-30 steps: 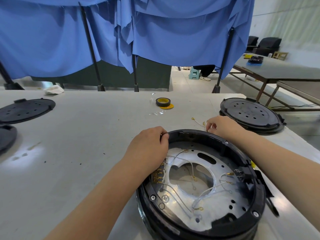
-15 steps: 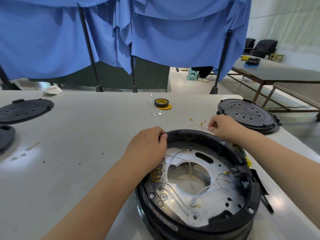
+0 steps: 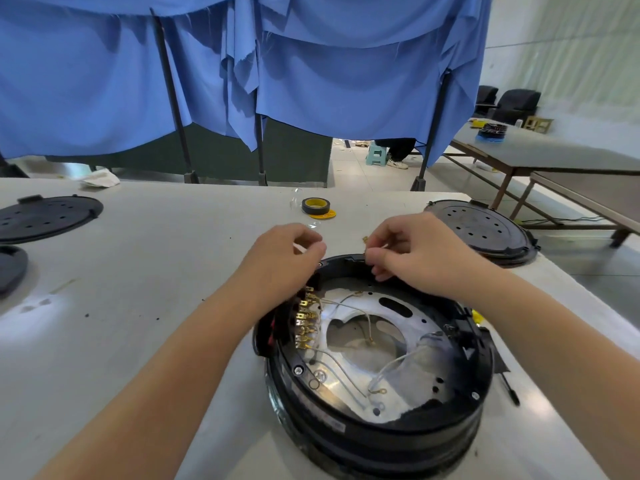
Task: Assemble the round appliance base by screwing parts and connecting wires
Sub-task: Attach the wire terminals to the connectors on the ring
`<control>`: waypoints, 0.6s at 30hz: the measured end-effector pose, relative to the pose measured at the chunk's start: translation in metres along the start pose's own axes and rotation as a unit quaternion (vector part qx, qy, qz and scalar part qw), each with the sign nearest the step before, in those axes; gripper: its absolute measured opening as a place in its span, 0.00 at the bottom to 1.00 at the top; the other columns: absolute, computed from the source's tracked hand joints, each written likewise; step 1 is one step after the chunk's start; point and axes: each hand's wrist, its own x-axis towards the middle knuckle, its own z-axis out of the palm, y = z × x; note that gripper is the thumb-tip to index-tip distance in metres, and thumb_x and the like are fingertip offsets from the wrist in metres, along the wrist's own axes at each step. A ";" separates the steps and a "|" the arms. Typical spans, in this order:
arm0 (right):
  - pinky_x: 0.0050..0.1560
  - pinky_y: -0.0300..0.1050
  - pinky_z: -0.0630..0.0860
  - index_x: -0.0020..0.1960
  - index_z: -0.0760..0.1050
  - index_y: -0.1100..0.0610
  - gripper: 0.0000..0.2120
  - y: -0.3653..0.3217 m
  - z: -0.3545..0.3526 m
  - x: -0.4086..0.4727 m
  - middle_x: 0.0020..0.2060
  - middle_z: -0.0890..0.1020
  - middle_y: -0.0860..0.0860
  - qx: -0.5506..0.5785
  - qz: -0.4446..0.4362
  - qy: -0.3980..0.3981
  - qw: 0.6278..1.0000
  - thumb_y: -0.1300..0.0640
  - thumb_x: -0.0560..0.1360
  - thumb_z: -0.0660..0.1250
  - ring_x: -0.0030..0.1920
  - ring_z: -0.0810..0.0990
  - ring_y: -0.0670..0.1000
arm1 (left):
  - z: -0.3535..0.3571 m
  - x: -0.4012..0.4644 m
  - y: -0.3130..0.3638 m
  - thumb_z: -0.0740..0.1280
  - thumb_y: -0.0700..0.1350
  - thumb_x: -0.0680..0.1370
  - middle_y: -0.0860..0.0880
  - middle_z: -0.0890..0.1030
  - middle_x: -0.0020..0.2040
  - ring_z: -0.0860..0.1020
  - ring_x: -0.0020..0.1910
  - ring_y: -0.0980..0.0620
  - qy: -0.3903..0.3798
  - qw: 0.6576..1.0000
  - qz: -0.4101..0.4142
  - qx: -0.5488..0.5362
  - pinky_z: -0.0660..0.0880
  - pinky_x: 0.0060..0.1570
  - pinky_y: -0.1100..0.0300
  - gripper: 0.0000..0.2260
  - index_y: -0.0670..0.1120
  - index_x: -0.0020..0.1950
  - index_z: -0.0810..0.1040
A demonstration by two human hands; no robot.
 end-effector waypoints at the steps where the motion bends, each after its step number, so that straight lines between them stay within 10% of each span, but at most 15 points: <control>1: 0.40 0.39 0.82 0.41 0.77 0.53 0.06 -0.004 0.007 -0.004 0.34 0.84 0.51 0.016 -0.001 -0.016 1.000 0.62 0.75 0.69 0.35 0.85 0.47 | -0.005 0.001 0.001 0.65 0.49 0.78 0.57 0.82 0.45 0.79 0.41 0.62 -0.009 0.999 -0.003 -0.041 0.70 0.39 0.68 0.07 0.50 0.50 0.82; 11: 0.43 0.47 0.83 0.42 0.78 0.56 0.05 -0.005 0.043 -0.012 0.34 0.83 0.52 0.056 -0.013 -0.079 0.995 0.65 0.74 0.69 0.36 0.84 0.50 | -0.016 -0.002 0.001 0.68 0.50 0.78 0.60 0.77 0.24 0.72 0.24 0.66 -0.149 0.986 -0.032 -0.067 0.66 0.24 0.75 0.11 0.51 0.37 0.83; 18: 0.40 0.38 0.80 0.44 0.79 0.59 0.02 -0.002 0.047 -0.016 0.36 0.83 0.54 0.050 -0.029 -0.071 0.996 0.64 0.73 0.70 0.35 0.83 0.47 | -0.019 -0.002 0.002 0.69 0.50 0.77 0.60 0.81 0.33 0.77 0.35 0.64 -0.182 0.981 -0.044 -0.050 0.69 0.36 0.67 0.06 0.55 0.42 0.84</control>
